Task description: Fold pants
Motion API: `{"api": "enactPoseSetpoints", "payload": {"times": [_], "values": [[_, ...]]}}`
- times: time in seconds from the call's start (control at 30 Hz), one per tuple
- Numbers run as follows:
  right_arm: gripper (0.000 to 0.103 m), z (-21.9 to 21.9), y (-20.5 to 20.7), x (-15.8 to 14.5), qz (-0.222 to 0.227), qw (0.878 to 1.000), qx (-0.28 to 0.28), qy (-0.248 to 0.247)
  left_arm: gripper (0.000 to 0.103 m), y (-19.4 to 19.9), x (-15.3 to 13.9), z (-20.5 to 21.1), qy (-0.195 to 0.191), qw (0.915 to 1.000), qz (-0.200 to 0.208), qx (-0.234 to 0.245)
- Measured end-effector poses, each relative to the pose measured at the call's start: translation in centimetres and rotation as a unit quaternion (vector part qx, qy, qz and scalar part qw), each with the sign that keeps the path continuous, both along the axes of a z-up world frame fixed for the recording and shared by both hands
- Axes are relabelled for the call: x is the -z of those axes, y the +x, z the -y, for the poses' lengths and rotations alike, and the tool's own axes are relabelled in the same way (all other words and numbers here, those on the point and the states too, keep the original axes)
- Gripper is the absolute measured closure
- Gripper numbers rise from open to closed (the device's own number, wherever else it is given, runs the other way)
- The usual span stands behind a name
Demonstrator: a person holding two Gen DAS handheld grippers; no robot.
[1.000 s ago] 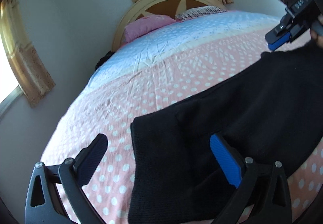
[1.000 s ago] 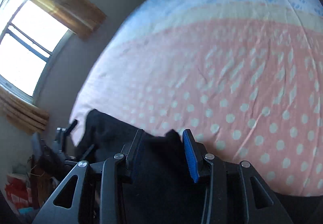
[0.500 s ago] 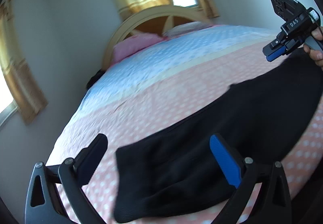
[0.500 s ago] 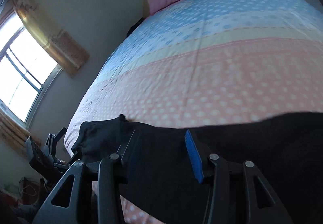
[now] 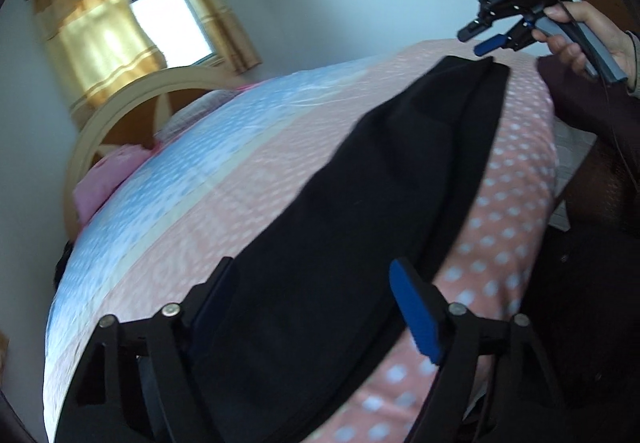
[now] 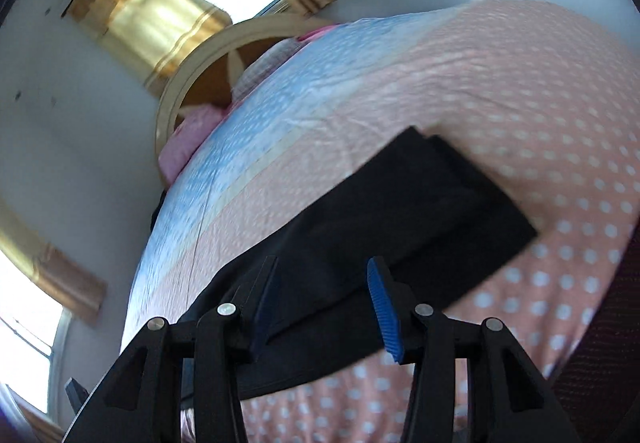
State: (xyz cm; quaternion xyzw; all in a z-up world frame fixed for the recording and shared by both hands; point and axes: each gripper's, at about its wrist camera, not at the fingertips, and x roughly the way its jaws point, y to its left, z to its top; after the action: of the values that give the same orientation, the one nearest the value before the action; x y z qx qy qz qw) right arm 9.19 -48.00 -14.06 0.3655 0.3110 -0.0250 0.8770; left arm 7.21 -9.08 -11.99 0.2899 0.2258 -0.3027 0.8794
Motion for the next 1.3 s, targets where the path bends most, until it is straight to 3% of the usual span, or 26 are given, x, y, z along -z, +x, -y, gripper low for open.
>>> {"api": "enactPoseSetpoints", "payload": {"times": [0.13,0.33,0.43,0.5,0.57,0.7,0.77,0.83,0.9,1.07,1.3], "values": [[0.056,1.5,0.2,2.1,-0.006,0.999,0.008,0.030,0.032,0.4,0.4,2.9,0.015,0.9991,-0.021,0.032],[0.056,3.5,0.3,3.3,-0.002,0.999,0.024,0.035,0.043,0.8,2.2,5.3,0.044,0.9964,-0.049,0.054],[0.056,4.5,-0.2,3.6,-0.002,0.999,0.030,0.036,0.054,1.6,2.1,5.6,0.027,0.9958,-0.069,0.053],[0.056,4.9,0.2,4.1,-0.004,0.999,0.034,0.039,0.074,1.9,2.0,5.6,0.022,0.9950,-0.082,0.052],[0.061,5.3,0.4,4.4,-0.006,0.999,0.037,0.037,0.084,1.9,2.1,5.9,0.026,0.9933,-0.094,0.063],[0.087,5.6,0.9,4.4,-0.004,0.999,0.030,0.026,0.084,1.7,2.1,6.6,0.038,0.9939,-0.082,0.064],[0.094,5.5,1.1,4.0,0.003,1.000,0.025,0.015,0.080,1.8,2.1,6.9,0.037,0.9944,-0.081,0.056],[0.096,5.4,1.1,3.2,0.015,1.000,0.021,0.005,0.080,1.9,2.1,7.0,0.035,0.9944,-0.084,0.054],[0.098,5.4,0.7,2.1,0.035,0.999,0.021,-0.001,0.096,2.0,2.1,6.8,0.036,0.9945,-0.082,0.054],[0.099,6.2,-1.5,-0.2,0.066,0.997,0.032,-0.015,0.099,1.8,0.3,6.3,0.014,0.9965,-0.069,0.045],[0.099,7.8,-3.1,2.4,0.024,0.998,0.051,0.003,0.099,0.1,-0.1,5.7,-0.006,0.9937,-0.084,0.074]]}}
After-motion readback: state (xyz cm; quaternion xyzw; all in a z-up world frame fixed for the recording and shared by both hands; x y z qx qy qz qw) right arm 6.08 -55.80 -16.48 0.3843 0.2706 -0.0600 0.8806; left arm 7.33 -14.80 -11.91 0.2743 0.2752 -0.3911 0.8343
